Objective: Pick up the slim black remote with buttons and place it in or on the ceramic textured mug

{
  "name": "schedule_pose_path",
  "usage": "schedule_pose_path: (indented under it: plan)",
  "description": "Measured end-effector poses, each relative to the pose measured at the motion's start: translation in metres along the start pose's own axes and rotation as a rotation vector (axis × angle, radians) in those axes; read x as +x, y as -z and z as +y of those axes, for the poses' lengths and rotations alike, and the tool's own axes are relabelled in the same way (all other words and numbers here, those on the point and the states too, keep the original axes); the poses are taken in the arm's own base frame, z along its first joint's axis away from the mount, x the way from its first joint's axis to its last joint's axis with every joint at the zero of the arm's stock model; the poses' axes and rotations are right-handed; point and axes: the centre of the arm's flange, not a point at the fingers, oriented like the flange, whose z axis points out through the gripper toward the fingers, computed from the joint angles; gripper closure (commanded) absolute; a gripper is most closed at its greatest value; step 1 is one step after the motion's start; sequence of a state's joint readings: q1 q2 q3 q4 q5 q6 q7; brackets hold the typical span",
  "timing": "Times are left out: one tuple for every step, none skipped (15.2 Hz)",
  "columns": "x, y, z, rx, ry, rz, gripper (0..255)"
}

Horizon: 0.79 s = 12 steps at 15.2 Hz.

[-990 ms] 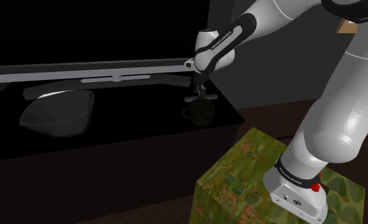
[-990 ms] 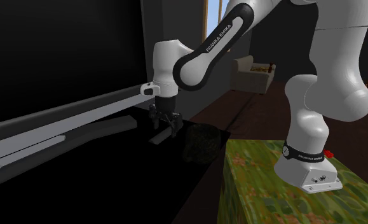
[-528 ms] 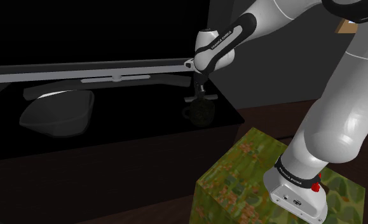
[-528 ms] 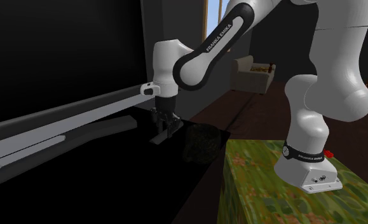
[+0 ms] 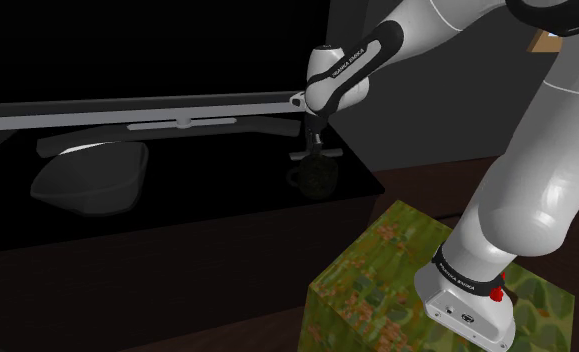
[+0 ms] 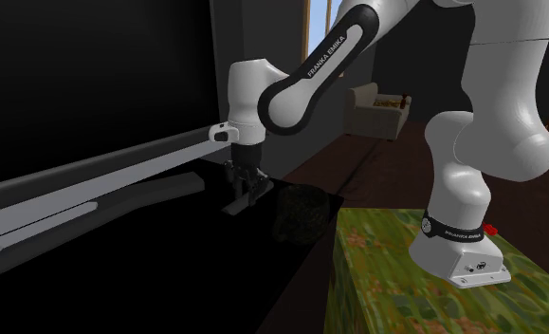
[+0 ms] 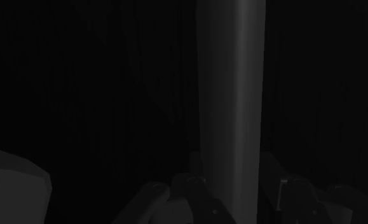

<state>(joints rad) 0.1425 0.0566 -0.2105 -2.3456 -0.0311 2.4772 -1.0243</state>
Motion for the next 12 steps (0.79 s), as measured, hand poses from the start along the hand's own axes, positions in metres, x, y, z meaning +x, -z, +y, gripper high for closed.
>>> schedule_pose_path:
  plan:
    - [0.000,0.002,0.001,0.000,-0.001,-0.001,255]
    - [0.000,0.005,0.001,0.000,-0.001,-0.001,255]
    - [-0.001,0.011,0.001,0.000,-0.001,-0.001,255]
    - [0.000,0.014,0.002,0.000,-0.001,-0.001,255]
    - [-0.001,0.020,0.003,0.000,-0.001,-0.001,255]
    - [-0.001,0.025,0.003,0.000,-0.002,-0.001,255]
    - [0.000,0.030,0.003,0.000,-0.002,-0.001,255]
    - [0.000,0.036,0.004,0.000,-0.002,-0.001,255]
    - [0.000,0.040,0.004,0.000,-0.002,-0.001,255]
    - [0.000,0.045,0.004,0.000,-0.002,-0.002,255]
    - [0.000,0.051,0.004,0.000,-0.002,-0.002,255]
    - [0.000,0.056,0.005,0.000,-0.001,-0.001,255]
